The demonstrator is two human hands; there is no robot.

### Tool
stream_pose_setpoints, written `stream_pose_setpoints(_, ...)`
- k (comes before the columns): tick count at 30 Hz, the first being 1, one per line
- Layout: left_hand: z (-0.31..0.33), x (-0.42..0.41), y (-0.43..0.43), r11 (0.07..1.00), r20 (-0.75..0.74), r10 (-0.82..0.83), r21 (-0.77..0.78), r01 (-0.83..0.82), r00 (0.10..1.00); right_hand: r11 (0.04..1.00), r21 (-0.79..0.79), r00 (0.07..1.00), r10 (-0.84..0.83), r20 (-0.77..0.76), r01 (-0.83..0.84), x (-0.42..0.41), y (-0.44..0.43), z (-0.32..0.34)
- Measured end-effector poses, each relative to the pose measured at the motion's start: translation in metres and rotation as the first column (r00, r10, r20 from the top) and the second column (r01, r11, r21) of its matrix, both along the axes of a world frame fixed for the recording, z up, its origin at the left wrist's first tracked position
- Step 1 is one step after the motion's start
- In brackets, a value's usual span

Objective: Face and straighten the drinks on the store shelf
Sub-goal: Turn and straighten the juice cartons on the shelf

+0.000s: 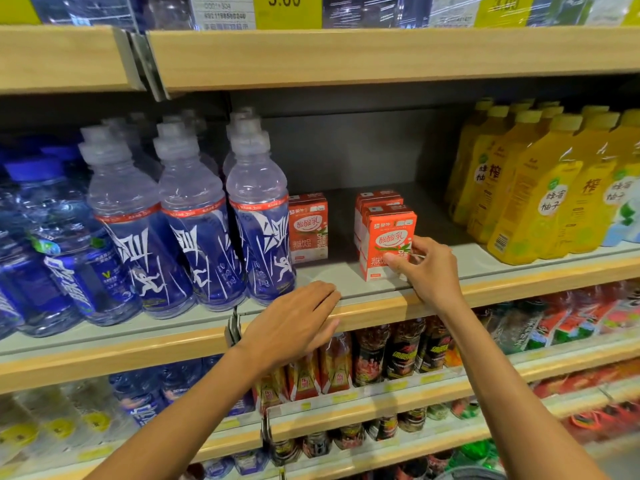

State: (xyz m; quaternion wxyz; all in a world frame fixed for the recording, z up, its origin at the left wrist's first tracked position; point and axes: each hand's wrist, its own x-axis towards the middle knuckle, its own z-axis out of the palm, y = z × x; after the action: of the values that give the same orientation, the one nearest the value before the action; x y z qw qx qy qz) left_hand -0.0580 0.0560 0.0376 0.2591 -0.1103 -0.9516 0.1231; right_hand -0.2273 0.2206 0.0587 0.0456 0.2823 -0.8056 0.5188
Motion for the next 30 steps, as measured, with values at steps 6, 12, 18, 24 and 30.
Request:
stream_pose_setpoints(6, -0.001, 0.001, 0.000, 1.000, -0.017, -0.011, 0.007, 0.011, 1.000, 0.999, 0.018, 0.999, -0.034, 0.041, 0.033, -0.007, -0.009, 0.002)
stream_pose_setpoints(12, -0.005, 0.000, -0.001, 1.000, -0.046, -0.014, 0.004, 0.014, 0.999, 0.998, 0.023, 0.995, -0.054, 0.081, 0.052, -0.011, -0.014, 0.000)
stream_pose_setpoints(18, -0.007, 0.003, -0.001, 0.999, -0.084, -0.032, -0.015, 0.031, 0.996, 0.996, 0.016, 0.993, -0.092, 0.070, 0.091, -0.012, -0.017, -0.003)
stream_pose_setpoints(24, -0.021, 0.021, -0.019, 0.993, -0.101, -0.085, -0.086, 0.076, 0.991, 0.948, -0.227, 0.958, -0.256, -0.127, 0.223, 0.021, -0.003, 0.002)
stream_pose_setpoints(30, -0.026, 0.023, -0.032, 0.970, -0.111, -0.123, -0.222, 0.096, 0.986, 0.967, -0.149, 0.971, 0.184, -0.154, -0.207, 0.070, -0.036, 0.005)
